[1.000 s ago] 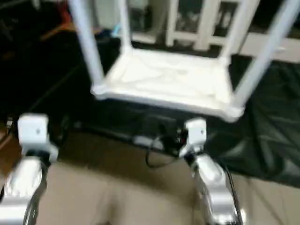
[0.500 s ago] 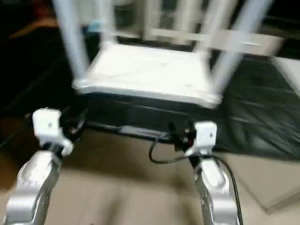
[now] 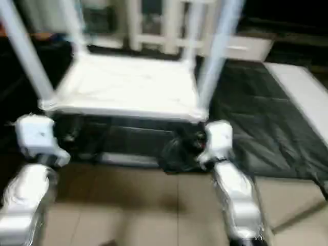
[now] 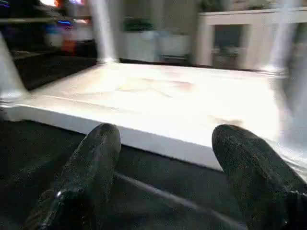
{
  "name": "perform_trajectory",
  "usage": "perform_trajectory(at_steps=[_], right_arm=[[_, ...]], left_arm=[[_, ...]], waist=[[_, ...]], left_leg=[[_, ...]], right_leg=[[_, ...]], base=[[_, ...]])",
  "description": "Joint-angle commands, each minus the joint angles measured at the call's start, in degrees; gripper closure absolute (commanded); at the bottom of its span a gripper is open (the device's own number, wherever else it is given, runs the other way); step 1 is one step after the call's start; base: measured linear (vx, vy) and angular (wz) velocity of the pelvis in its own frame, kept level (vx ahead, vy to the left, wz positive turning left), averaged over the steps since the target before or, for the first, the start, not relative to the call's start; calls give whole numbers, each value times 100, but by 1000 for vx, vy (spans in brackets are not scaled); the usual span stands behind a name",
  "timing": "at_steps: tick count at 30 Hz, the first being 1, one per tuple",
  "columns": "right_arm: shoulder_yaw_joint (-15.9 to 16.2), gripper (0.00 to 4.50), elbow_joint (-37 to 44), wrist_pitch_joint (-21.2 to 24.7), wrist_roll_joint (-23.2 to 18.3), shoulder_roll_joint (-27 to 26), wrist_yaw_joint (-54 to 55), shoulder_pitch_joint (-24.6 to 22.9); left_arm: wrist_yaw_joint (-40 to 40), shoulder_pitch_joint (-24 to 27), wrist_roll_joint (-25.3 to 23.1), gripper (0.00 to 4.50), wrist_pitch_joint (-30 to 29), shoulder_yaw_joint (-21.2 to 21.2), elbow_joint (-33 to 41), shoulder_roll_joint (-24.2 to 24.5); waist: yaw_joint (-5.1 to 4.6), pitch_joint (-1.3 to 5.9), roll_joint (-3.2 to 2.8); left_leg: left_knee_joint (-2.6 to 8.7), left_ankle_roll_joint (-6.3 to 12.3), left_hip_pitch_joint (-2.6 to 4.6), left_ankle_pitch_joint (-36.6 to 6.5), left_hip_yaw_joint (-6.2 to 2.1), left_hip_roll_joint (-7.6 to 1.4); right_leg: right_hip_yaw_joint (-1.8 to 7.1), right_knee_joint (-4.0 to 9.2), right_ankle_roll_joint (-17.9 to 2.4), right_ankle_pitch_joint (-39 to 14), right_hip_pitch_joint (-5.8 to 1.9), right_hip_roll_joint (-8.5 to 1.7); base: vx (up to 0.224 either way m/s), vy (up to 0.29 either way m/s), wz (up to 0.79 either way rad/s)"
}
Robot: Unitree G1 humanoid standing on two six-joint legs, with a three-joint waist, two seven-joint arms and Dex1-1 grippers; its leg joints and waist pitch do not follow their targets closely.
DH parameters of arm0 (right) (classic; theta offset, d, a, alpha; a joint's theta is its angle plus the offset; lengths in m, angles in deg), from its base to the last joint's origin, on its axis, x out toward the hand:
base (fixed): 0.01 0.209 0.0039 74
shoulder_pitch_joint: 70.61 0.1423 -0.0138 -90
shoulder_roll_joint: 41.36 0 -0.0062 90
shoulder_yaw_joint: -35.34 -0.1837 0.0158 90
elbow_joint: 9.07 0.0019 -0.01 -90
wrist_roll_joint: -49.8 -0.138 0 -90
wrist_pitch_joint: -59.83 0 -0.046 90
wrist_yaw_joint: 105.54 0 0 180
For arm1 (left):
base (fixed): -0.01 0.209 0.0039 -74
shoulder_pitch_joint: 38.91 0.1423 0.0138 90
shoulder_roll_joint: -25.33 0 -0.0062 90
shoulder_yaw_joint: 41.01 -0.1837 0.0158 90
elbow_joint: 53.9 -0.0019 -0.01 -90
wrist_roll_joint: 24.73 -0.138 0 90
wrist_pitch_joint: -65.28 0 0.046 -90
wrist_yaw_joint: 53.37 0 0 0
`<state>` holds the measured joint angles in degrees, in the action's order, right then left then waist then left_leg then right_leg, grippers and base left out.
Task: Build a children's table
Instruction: Rotate leg to tighten
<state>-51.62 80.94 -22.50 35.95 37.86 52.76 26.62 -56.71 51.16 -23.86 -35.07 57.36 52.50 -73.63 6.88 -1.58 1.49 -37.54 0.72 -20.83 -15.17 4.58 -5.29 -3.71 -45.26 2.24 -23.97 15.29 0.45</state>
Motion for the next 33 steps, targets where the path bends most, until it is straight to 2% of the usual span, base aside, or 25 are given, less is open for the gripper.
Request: perform_trajectory(at_steps=[1, 2, 3, 4, 5, 6, 8, 9, 10, 11, 12, 13, 14, 15, 16, 17, 18, 19, 20, 21, 22, 24, 28, 31, 33], right_arm=[[-53, 110, 86, 238, -67, 210, -159, -211], [-53, 110, 86, 238, -67, 210, -159, -211], [11, 110, 84, 137, 28, 181, -105, -252], [12, 110, 84, 136, 29, 180, -104, -253], [20, 110, 71, 45, 88, 160, -53, -279], [-11, 110, 49, -39, 109, 120, 16, -303], [-143, 110, 54, -75, 74, 32, 196, -368], [-301, 110, 67, -191, 137, -29, 441, -482], [-447, 110, 58, -420, 238, -80, 668, -587], [-568, 110, 49, -573, 278, -127, 821, -670], [-640, 110, 43, -664, 299, -156, 910, -719], [-869, 110, 47, -951, 359, -206, 1135, -924], [-872, 110, 47, -955, 360, -207, 1138, -928], [-916, 110, 53, -1008, 373, -208, 1174, -979], [-961, 110, 60, -1063, 386, -208, 1210, -1031], [-1109, 110, 199, -1078, 262, -175, 1167, -1144], [-1109, 110, 199, -1078, 262, -175, 1167, -1144], [-1158, 110, 250, -1074, 213, -163, 1147, -1177], [-1209, 110, 304, -1070, 163, -150, 1127, -1211], [-1236, 110, 467, -898, -25, -37, 894, -1172], [-1219, 110, 569, -761, -133, 41, 736, -1125], [-966, 110, 846, -413, -311, 294, 310, -1028], [-664, 110, 1098, -135, -441, 501, -31, -995], [-629, 110, 1074, -118, -435, 521, -99, -937], [-655, 110, 1007, -93, -453, 466, -74, -863]], left_arm=[[90, 12, -117, 167, -44, -112, 83, -30], [90, 12, -117, 167, -44, -112, 83, -30], [95, 59, -85, 167, -84, -100, 144, -14], [95, 60, -85, 167, -85, -100, 145, -13], [84, 78, -61, 167, -95, -104, 163, -13], [46, 93, -54, 167, -131, -115, 183, -19], [-35, 109, -56, 167, -197, -173, 188, -7], [-143, 145, 21, 167, -194, -237, 169, -27], [-179, 200, 53, 167, -170, -265, 140, -42], [-207, 255, 119, 167, -139, -252, 86, -73], [-222, 289, 158, 167, -120, -242, 53, -92], [-252, 431, 363, 167, 74, -97, -81, -183], [-252, 433, 366, 167, 78, -94, -84, -184], [-258, 467, 425, 167, 143, -47, -115, -209], [-264, 501, 485, 167, 209, 2, -148, -235], [-401, 569, 645, 167, 382, 139, -203, -171], [-401, 569, 645, 147, 382, 139, -203, -171], [-450, 587, 696, 147, 433, 181, -218, -144], [-501, 607, 749, 137, 487, 226, -234, -116], [-521, 450, 807, 128, 437, 402, -266, 28], [-515, 314, 827, 128, 361, 518, -300, 136], [-363, -143, 852, 103, 33, 892, -446, 429], [-342, -784, 1031, 81, -207, 1249, -839, 910], [-486, -1012, 1165, 49, -315, 1222, -984, 1112], [-520, -1176, 1142, 43, -333, 1183, -1150, 1186]], waist=[[-287, 336, -96], [-337, 284, -23], [-249, 165, 60], [-393, 160, 245], [-413, 145, 391], [-310, 149, 408], [-315, 128, 275], [-274, 72, 106], [-237, 74, 108], [-229, 106, -90], [-508, 147, -288], [-614, 303, -225], [-502, 308, -379], [-474, 382, -282], [-558, 407, -152], [-585, 352, -188], [-541, 241, 86], [-443, 249, 145], [-431, 216, 15], [-547, 182, -103], [-669, 150, -165], [-802, 76, -150], [-829, 35, -96], [-862, 48, -49], [-850, 86, -61]], left_leg=[[533, 2790, 937, 995, -771, -1080], [692, 2517, 659, 1030, -384, -840], [882, 2795, 274, 781, -602, -504], [639, 2393, 213, 228, -323, 74], [568, 1970, 20, -376, -136, 236], [-666, 891, -121, -808, -104, 78], [-697, 375, -270, -566, -154, -135], [-277, 86, -170, -315, -117, -300], [-43, 128, -116, -68, -48, -330], [328, 70, 13, 413, -47, -484], [702, 469, 613, 1108, -334, -704], [470, 1186, 1123, 2590, -721, -1111], [328, 1210, 995, 4022, -700, -1060], [39, 862, 963, 7660, -540, -831], [-48, 260, 953, 8593, -340, -336], [-75, -40, 797, 7544, -169, -47], [-23, 35, 338, 4328, 10, 88], [-41, 196, 205, 2927, -30, -78], [221, 279, 72, 1139, -157, -403], [469, 258, 126, 590, -94, -429], [552, 392, 178, 117, -114, -489], [613, 607, 234, -1002, -93, -564], [626, 132, 312, -1989, 43, -536], [688, -25, 149, -1620, 47, -622], [663, -110, 182, -1503, 76, -608]], right_leg=[[147, -170, 588, 262, 1092, -358], [73, -145, 444, 934, 1090, -290], [85, -111, 366, 1150, 867, -212], [408, 1000, 222, 1718, 703, -424], [598, 1229, 392, 1413, 381, -608], [1029, 2018, 383, -2230, 37, -1885], [780, 1970, -260, -2542, -176, -1963], [924, 1914, -1831, -1880, -314, -1441], [796, 1868, -2005, -1361, -298, -1230], [544, 1680, -1916, -666, -194, -993], [1, 1014, -1238, 472, 413, -248], [88, 494, -448, 587, 1041, -384], [128, 414, -137, 1025, 1098, -469], [241, 620, 228, 2268, 1177, -555], [311, 945, -4, 3345, 1188, -556], [348, 1108, -282, 3793, 1059, -565], [675, 1225, -803, 4356, 514, -893], [906, 1315, -1205, 4427, 365, -1223], [917, 1362, -1754, 3689, 250, -1348], [634, 1266, -1998, 2687, 363, -896], [492, 1255, -1961, 1785, 466, -713], [434, 1398, -1820, 670, 541, -766], [489, 1546, -1379, -878, 650, -814], [495, 1477, -1332, -517, 565, -853], [500, 1469, -1331, -406, 596, -851]], base=[[252, -34, -9], [200, -7, -3], [163, -37, 16], [163, -37, 16], [174, -97, 50], [190, -84, 57], [180, -44, 52], [199, 31, 42], [199, 31, 42], [218, 91, 32], [221, 128, 23], [221, 128, 23], [178, 93, 11], [0, 0, 0], [0, 0, 0], [-87, 0, 4], [0, 0, 0], [-36, 33, 28], [6, 38, 23], [-22, 41, 25], [0, 0, 0], [-69, -14, 14], [-65, -31, 20], [-15, -14, 7], [0, 0, 0]])
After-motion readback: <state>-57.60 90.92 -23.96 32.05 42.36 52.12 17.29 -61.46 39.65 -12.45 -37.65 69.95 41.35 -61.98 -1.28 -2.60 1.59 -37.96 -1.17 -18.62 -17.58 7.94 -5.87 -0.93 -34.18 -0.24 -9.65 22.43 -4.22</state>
